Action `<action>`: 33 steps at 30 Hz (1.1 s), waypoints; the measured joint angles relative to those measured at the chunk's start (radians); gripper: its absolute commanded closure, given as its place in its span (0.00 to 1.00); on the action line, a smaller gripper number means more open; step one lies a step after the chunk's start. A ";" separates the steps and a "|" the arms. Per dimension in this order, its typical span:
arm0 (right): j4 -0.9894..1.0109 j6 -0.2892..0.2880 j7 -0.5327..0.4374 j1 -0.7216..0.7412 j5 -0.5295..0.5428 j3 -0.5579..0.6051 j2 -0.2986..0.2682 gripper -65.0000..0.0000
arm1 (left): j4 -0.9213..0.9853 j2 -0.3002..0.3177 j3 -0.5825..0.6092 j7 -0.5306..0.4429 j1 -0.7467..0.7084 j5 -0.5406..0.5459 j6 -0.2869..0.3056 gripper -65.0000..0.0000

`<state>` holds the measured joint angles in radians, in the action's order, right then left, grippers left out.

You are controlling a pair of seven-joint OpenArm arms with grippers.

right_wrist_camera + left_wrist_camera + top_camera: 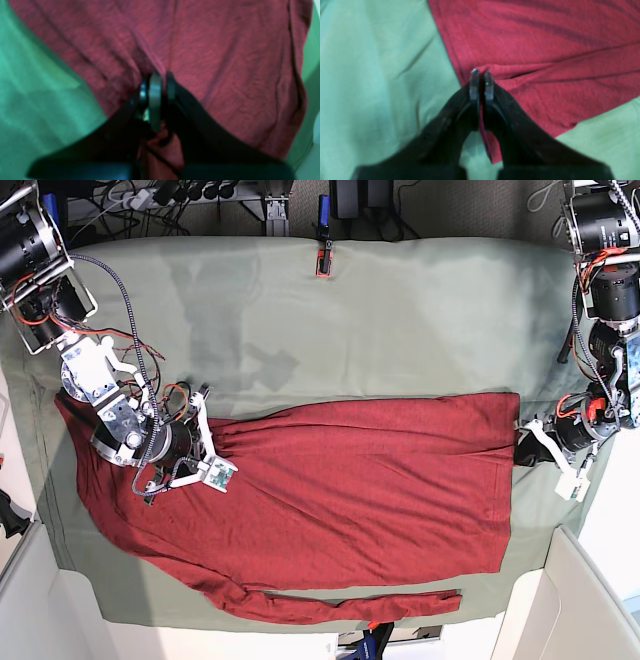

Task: Fold the T-shirt properly
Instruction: 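Pull the shirt edge further with both grippers and release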

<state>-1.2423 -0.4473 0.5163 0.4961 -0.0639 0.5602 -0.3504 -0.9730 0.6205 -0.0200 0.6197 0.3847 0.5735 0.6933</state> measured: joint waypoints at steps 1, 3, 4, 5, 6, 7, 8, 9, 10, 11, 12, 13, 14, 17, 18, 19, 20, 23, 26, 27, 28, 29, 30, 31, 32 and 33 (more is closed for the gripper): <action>0.000 0.019 0.000 0.000 0.000 0.000 0.001 1.00 | 0.000 0.000 0.008 0.000 0.001 -0.001 0.000 1.00; 0.001 0.042 -0.001 0.000 0.000 0.000 0.003 0.89 | 0.000 0.000 0.017 0.000 0.001 -0.002 0.000 0.87; 0.001 0.062 0.000 0.000 0.003 0.000 0.005 0.81 | 0.000 0.000 0.020 0.000 0.001 -0.001 0.000 0.77; 0.001 0.078 -0.001 0.000 0.003 0.000 0.006 0.74 | 0.000 0.000 0.020 0.000 0.001 -0.001 0.000 0.67; 0.001 0.095 0.000 0.000 0.003 0.000 0.007 0.68 | 0.000 0.000 0.020 0.000 0.001 -0.001 0.000 0.57; 0.001 0.113 0.000 0.000 0.003 0.000 0.010 0.63 | 0.000 0.000 0.020 0.000 0.001 0.001 0.000 0.48; 0.001 0.128 -0.001 0.000 0.003 0.000 0.010 0.59 | 0.000 0.000 0.020 0.000 0.001 0.006 0.000 0.42; 0.001 0.134 0.000 0.000 0.003 0.000 0.011 0.57 | 0.000 0.000 0.020 0.001 0.001 0.026 0.000 0.40; 0.001 0.149 0.000 0.000 0.003 0.000 0.011 0.56 | 0.000 0.000 0.020 0.020 0.002 0.058 -0.010 0.40; 0.001 0.165 0.000 0.000 0.003 0.000 0.013 0.56 | 0.001 0.000 0.021 0.063 0.007 0.090 -0.042 0.40; 0.001 0.183 0.000 0.000 0.003 0.000 0.013 0.56 | 0.001 0.000 0.021 0.098 0.015 0.108 -0.055 0.40; 0.001 0.199 0.002 0.000 0.003 -0.001 0.014 0.56 | 0.001 0.000 0.018 0.134 0.024 0.154 -0.056 0.40; -0.003 0.218 0.011 0.000 0.003 -0.004 0.016 0.56 | 0.001 0.000 0.011 0.168 0.032 0.199 -0.045 0.40; -0.047 0.257 0.061 -0.003 0.011 -0.026 0.016 0.56 | -0.029 -0.001 -0.034 0.296 0.043 0.381 -0.003 0.40; -0.067 0.265 0.084 -0.004 0.015 -0.039 0.016 0.56 | -0.047 0.000 -0.049 0.335 0.042 0.444 -0.004 0.40; -0.090 0.274 0.101 -0.006 0.023 -0.055 0.016 0.56 | -0.070 0.006 -0.058 0.351 0.034 0.489 -0.003 0.40; -0.116 0.276 0.120 -0.014 0.027 -0.080 0.016 0.56 | -0.101 0.012 -0.061 0.361 0.023 0.512 -0.003 0.40; -0.197 0.283 0.163 -0.058 0.068 -0.180 0.017 0.56 | -0.219 0.034 -0.063 0.381 -0.051 0.517 -0.003 0.40; -0.261 0.285 0.183 -0.133 0.125 -0.307 0.019 0.56 | -0.348 0.044 -0.059 0.388 -0.154 0.516 -0.003 0.40; -0.280 0.283 0.188 -0.159 0.138 -0.353 0.023 0.56 | -0.385 0.047 -0.058 0.388 -0.187 0.517 -0.003 0.40; -0.299 0.277 0.192 -0.183 0.156 -0.396 0.028 0.56 | -0.419 0.050 -0.058 0.387 -0.218 0.519 -0.003 0.40; -0.315 0.259 0.196 -0.203 0.185 -0.432 0.029 0.56 | -0.448 0.053 -0.059 0.385 -0.248 0.519 -0.003 0.40; -0.330 0.247 0.197 -0.216 0.218 -0.460 0.029 0.56 | -0.468 0.056 -0.059 0.383 -0.275 0.517 -0.003 0.40; -0.338 0.233 0.195 -0.223 0.241 -0.482 0.029 0.56 | -0.484 0.056 -0.059 0.383 -0.298 0.517 -0.003 0.40; -0.338 0.226 0.195 -0.225 0.252 -0.493 0.030 0.56 | -0.492 0.056 -0.059 0.378 -0.319 0.513 -0.003 0.40; -0.338 0.222 0.194 -0.225 0.259 -0.499 0.030 0.56 | -0.495 0.055 -0.058 0.369 -0.336 0.497 -0.003 0.40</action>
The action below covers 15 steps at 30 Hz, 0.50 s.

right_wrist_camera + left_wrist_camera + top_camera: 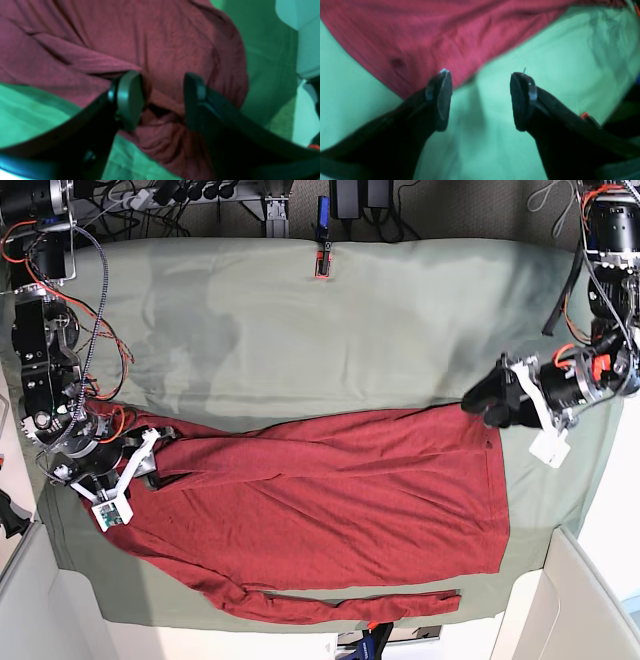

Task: Fold the T-shirt properly
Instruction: 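Pull the shirt edge further with both grippers and release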

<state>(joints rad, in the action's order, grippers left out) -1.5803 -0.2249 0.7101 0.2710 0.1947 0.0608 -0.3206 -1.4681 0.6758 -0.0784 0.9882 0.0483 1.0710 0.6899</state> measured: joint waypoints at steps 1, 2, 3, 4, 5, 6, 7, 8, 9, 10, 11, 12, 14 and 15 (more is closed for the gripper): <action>0.000 -0.008 -0.003 0.000 0.000 -0.001 0.000 0.56 | 0.000 0.000 0.000 -0.001 -0.010 -0.016 0.000 0.40; 0.000 -0.023 -0.007 0.000 0.000 -0.001 0.000 0.55 | 0.000 0.001 0.000 -0.003 -0.018 -0.022 0.000 0.40; 0.000 -0.035 -0.010 0.000 0.012 -0.001 0.000 0.51 | 0.000 0.000 -0.001 -0.010 -0.021 -0.019 0.000 0.40; 0.000 -0.047 -0.013 -0.002 0.022 0.000 0.000 0.45 | 0.000 0.000 -0.001 -0.009 -0.021 -0.017 0.000 0.40; 0.000 -0.060 -0.028 -0.003 0.029 0.003 0.000 0.39 | 0.000 0.000 -0.001 -0.010 -0.020 -0.015 0.000 0.40; 0.002 -0.066 -0.037 -0.003 0.040 0.008 0.000 0.32 | 0.000 0.000 -0.001 -0.018 -0.019 -0.016 0.000 0.40; 0.006 -0.074 -0.054 -0.002 0.049 0.017 0.000 0.31 | 0.000 0.000 -0.001 -0.024 -0.019 -0.018 0.000 0.40; 0.013 -0.093 -0.069 -0.002 0.051 0.026 0.001 0.31 | 0.000 0.000 -0.001 -0.026 -0.020 -0.031 0.000 0.40; 0.021 -0.101 -0.070 -0.002 0.052 0.036 0.005 0.31 | 0.000 0.000 -0.001 -0.027 -0.020 -0.045 0.000 0.40; 0.030 -0.115 -0.070 -0.002 0.051 0.045 0.013 0.31 | 0.000 0.000 -0.001 -0.028 -0.020 -0.055 0.000 0.40; 0.034 -0.131 -0.068 -0.003 0.048 0.057 0.023 0.31 | 0.000 0.000 -0.001 -0.029 -0.020 -0.056 0.000 0.40; 0.034 -0.141 -0.069 -0.003 0.048 0.072 0.034 0.31 | 0.000 0.000 -0.001 -0.036 -0.020 -0.056 0.000 0.40; 0.034 -0.147 -0.083 -0.002 0.051 0.102 0.059 0.31 | 0.000 0.000 -0.001 -0.037 -0.020 -0.056 0.000 0.40; 0.034 -0.149 -0.090 -0.002 0.052 0.114 0.072 0.31 | 0.000 0.000 -0.001 -0.037 -0.020 -0.056 0.000 0.40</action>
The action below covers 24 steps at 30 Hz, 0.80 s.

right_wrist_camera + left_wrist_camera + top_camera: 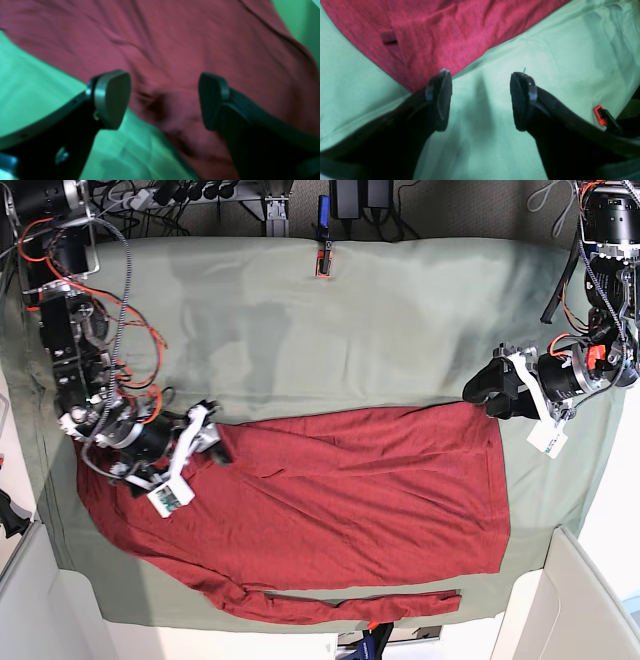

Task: Fold the T-shirt properly
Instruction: 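Pull the shirt edge further with both grippers and release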

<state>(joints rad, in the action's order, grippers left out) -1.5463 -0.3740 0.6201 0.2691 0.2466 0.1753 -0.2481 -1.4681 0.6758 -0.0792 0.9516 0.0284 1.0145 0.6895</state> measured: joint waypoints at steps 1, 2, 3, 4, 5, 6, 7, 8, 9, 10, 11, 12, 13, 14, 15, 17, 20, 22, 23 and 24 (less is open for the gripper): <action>0.000 -0.001 -0.003 0.000 0.000 0.007 0.013 0.31 | 0.000 0.000 0.000 0.000 0.000 0.000 0.000 0.40; 0.000 0.000 -0.004 -0.001 0.000 0.008 0.026 0.31 | 0.000 0.000 0.000 0.000 0.000 -0.002 0.000 0.40; 0.000 0.000 -0.003 -0.001 0.000 0.008 0.034 0.31 | 0.000 0.000 0.000 0.000 0.000 -0.005 0.000 0.40; 0.000 0.002 -0.004 0.000 0.000 0.008 0.040 0.31 | 0.000 0.000 0.000 0.001 0.000 -0.007 0.000 0.40; 0.000 0.022 -0.003 0.000 -0.001 0.007 0.047 0.31 | 0.000 0.000 0.000 0.000 0.000 -0.007 0.000 0.40; 0.000 0.044 0.007 0.000 -0.001 0.002 0.053 0.31 | 0.000 0.000 0.000 -0.002 0.000 -0.006 0.000 0.40; -0.005 0.053 0.031 0.000 -0.005 -0.006 0.063 0.31 | 0.000 0.000 0.000 -0.002 0.000 -0.005 0.000 0.40; -0.014 0.053 0.060 -0.001 -0.005 -0.019 0.068 0.31 | 0.000 0.000 0.000 -0.002 0.000 -0.006 0.000 0.40; -0.032 0.053 0.079 -0.004 -0.004 -0.034 0.074 0.31 | 0.000 0.000 0.000 -0.002 0.000 -0.003 0.000 0.40; -0.059 0.053 0.097 -0.007 -0.002 -0.054 0.080 0.31 | 0.000 0.000 -0.003 -0.002 0.000 0.008 0.000 0.40; -0.090 0.053 0.122 -0.009 0.003 -0.077 0.083 0.31 | 0.000 0.000 -0.009 -0.002 0.000 0.017 0.000 0.40; -0.121 0.053 0.146 -0.009 0.011 -0.103 0.082 0.31 | 0.000 -0.001 -0.018 -0.002 0.000 0.024 0.000 0.40; -0.150 0.053 0.168 -0.012 0.014 -0.137 0.082 0.31 | 0.000 -0.001 -0.030 -0.002 0.000 0.028 0.000 0.40; -0.174 0.053 0.177 -0.019 0.016 -0.175 0.081 0.31 | -0.001 -0.001 -0.047 0.006 0.000 0.039 0.000 0.40; -0.192 0.055 0.178 -0.036 0.019 -0.216 0.079 0.31 | -0.001 -0.001 -0.063 0.015 -0.001 0.051 0.000 0.40; -0.209 0.065 0.177 -0.089 0.039 -0.297 0.079 0.31 | -0.002 0.000 -0.097 0.018 -0.019 0.080 0.000 0.40; -0.216 0.065 0.201 -0.185 0.083 -0.417 0.084 0.31 | -0.002 0.000 -0.130 0.029 -0.066 0.097 0.000 0.40; -0.226 0.066 0.207 -0.233 0.120 -0.501 0.084 0.31 | -0.002 0.000 -0.135 0.029 -0.084 0.098 0.000 0.40; -0.233 0.066 0.206 -0.254 0.134 -0.543 0.084 0.31 | -0.002 0.000 -0.136 0.032 -0.087 0.100 0.000 0.40; -0.241 0.067 0.203 -0.275 0.144 -0.579 0.084 0.31 | -0.002 0.000 -0.136 0.028 -0.089 0.103 0.000 0.40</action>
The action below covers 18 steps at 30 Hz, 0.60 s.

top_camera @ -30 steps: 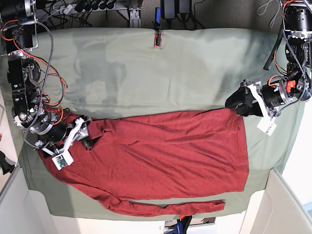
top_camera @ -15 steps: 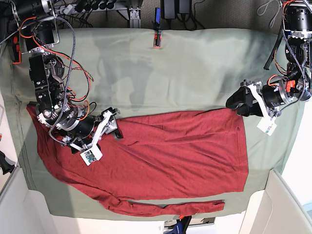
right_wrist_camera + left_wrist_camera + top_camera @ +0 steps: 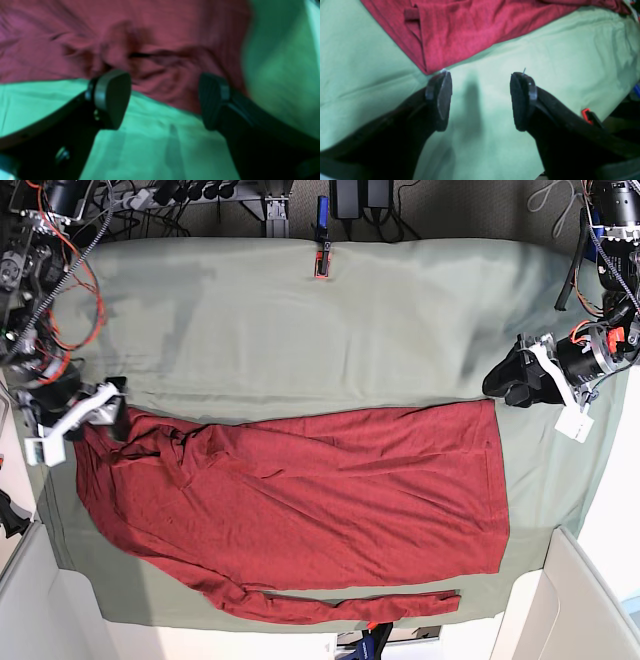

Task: Fold the T-shirt properly
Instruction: 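Pull the shirt edge further with both grippers and release, then move both grippers to the shirt's corners nearest them and grasp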

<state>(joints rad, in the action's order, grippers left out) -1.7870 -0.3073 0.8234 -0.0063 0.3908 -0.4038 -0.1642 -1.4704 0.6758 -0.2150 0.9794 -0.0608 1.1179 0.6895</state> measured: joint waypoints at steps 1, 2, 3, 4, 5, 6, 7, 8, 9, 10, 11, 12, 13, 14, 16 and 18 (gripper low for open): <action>-0.006 -0.001 0.000 -0.024 0.007 -0.037 0.002 0.31 | 0.000 0.000 -0.001 0.000 -0.003 0.006 0.000 0.40; -0.007 0.000 0.000 -0.048 0.015 -0.071 0.006 0.31 | 0.000 0.000 -0.001 0.000 -0.008 0.005 0.000 0.40; -0.006 0.001 0.002 -0.068 0.022 -0.103 0.013 0.31 | 0.000 -0.002 -0.001 0.002 -0.010 0.001 0.000 0.40; -0.006 0.001 0.006 -0.082 0.018 -0.133 0.020 0.31 | 0.000 -0.003 -0.001 0.005 -0.011 0.001 0.000 0.40; -0.006 0.001 0.008 -0.092 0.021 -0.159 0.029 0.31 | 0.000 -0.003 0.000 0.005 -0.011 0.002 0.000 0.40; -0.006 0.001 0.008 -0.095 0.021 -0.179 0.032 0.31 | 0.000 -0.003 0.000 0.004 -0.010 0.002 0.000 0.40; -0.006 0.009 0.008 -0.096 0.021 -0.193 0.034 0.31 | 0.000 -0.002 -0.001 0.003 -0.008 0.004 0.000 0.40; -0.006 0.017 -0.001 -0.096 0.021 -0.204 0.038 0.31 | 0.000 -0.002 -0.001 0.003 -0.008 0.005 0.000 0.40; -0.001 0.019 -0.013 -0.096 0.021 -0.214 0.041 0.31 | 0.000 -0.003 -0.001 0.004 -0.009 0.005 0.000 0.40; 0.010 0.020 -0.023 -0.097 0.022 -0.220 0.043 0.31 | 0.000 -0.003 -0.001 0.004 -0.009 0.005 0.000 0.40; 0.025 0.024 -0.033 -0.097 0.021 -0.220 0.043 0.31 | 0.000 -0.003 -0.001 0.004 -0.008 0.005 0.000 0.40; 0.040 0.035 -0.044 -0.098 0.017 -0.220 0.043 0.31 | 0.000 -0.002 -0.001 0.003 -0.008 0.005 0.000 0.40; 0.055 0.045 -0.056 -0.097 0.018 -0.220 0.043 0.31 | 0.000 -0.002 -0.001 0.003 -0.008 0.005 0.000 0.40; 0.068 0.049 -0.068 -0.093 0.019 -0.220 0.043 0.31 | 0.000 -0.003 -0.001 0.003 -0.008 0.005 0.000 0.40; 0.097 0.067 -0.072 -0.071 0.005 -0.220 0.043 0.31 | 0.000 -0.002 -0.001 0.003 -0.008 0.005 0.000 0.40; 0.126 0.072 -0.077 -0.043 -0.014 -0.220 0.043 0.31 | 0.000 -0.002 -0.001 0.004 -0.009 0.003 0.000 0.40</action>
<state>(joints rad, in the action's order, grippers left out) -1.6608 -0.2356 0.7460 -0.0494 0.3763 -0.6243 -0.1215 -1.4708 0.6735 -0.2161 0.9833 -0.0696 1.1206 0.6891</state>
